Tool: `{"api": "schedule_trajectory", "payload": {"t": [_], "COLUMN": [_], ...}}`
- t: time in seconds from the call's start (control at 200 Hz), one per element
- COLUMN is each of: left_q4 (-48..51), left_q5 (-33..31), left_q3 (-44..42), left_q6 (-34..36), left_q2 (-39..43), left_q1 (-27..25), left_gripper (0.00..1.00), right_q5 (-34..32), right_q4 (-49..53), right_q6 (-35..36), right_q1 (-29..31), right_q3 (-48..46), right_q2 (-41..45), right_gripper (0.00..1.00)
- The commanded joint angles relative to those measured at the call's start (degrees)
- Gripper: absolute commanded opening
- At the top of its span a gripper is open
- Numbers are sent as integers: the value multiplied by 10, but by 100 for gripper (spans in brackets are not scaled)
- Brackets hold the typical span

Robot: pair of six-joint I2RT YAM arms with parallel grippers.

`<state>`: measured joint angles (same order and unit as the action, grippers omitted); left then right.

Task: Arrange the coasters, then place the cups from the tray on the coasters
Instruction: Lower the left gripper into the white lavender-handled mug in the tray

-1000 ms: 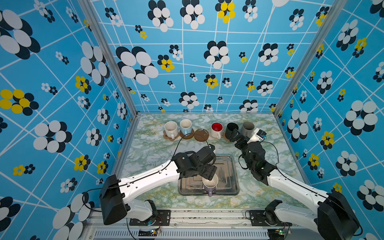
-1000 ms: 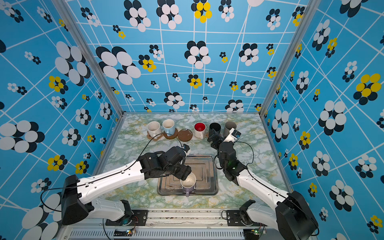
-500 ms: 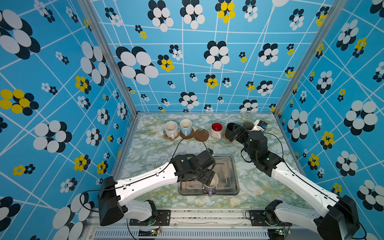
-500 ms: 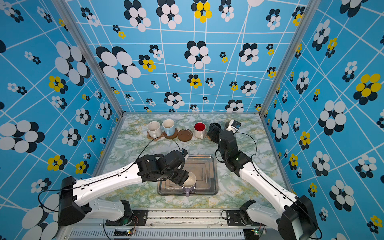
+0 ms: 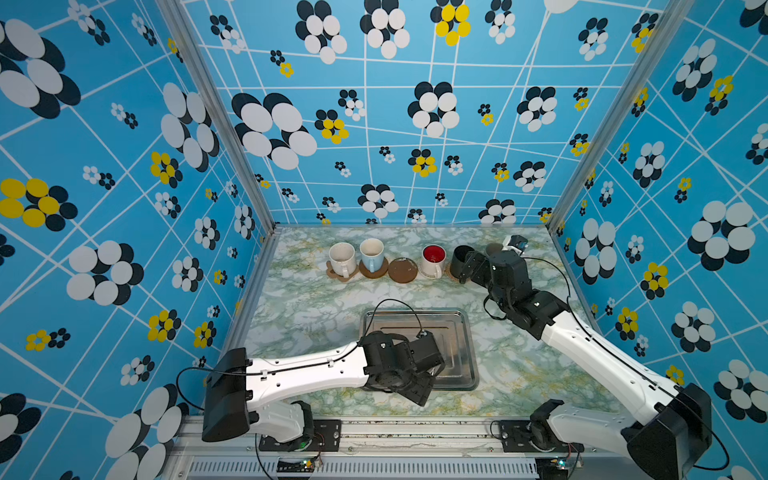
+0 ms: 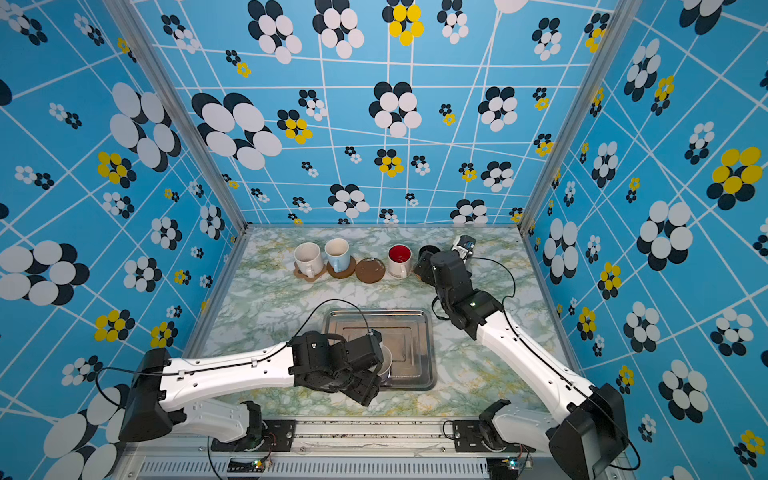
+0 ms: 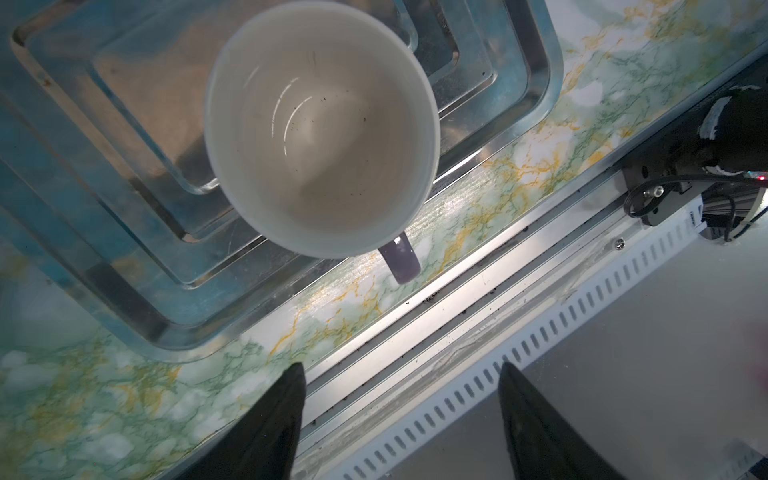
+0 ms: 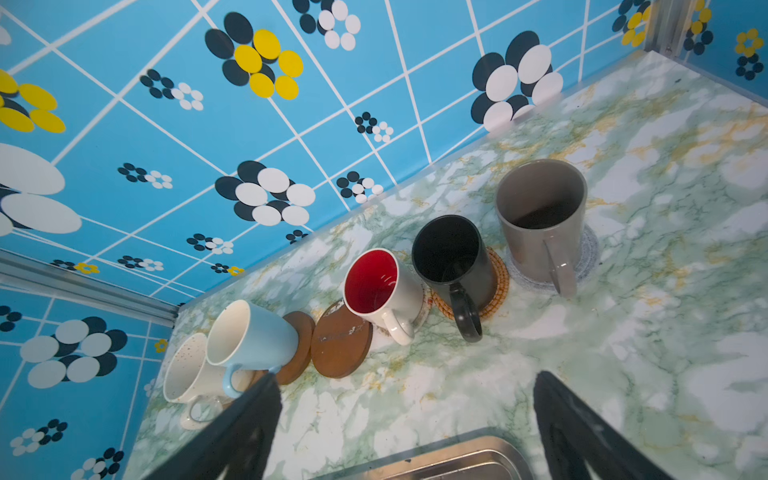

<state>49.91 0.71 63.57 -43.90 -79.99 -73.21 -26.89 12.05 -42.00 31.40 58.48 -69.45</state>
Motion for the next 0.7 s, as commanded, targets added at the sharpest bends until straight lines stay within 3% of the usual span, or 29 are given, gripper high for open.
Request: {"api": "schedule_trajectory", "payload": {"t": [0.0, 0.375, 0.695], "left_q4": [-30, -79, -108], "left_q5": [0, -68, -91], "left_q3": [-21, -53, -52], "left_q6": [-71, -212, -258], "left_q2": [-10, -36, -94], "left_q1": [-11, -41, -47], "left_gripper": [73, 68, 62], "right_q5": [-8, -20, -17], "right_q4": [22, 26, 23], "right_q6": [13, 12, 10], "right_q1": [-2, -5, -16], "right_q3": [3, 0, -12], "right_q2": [-1, 3, 12], "right_gripper": [95, 93, 93]}}
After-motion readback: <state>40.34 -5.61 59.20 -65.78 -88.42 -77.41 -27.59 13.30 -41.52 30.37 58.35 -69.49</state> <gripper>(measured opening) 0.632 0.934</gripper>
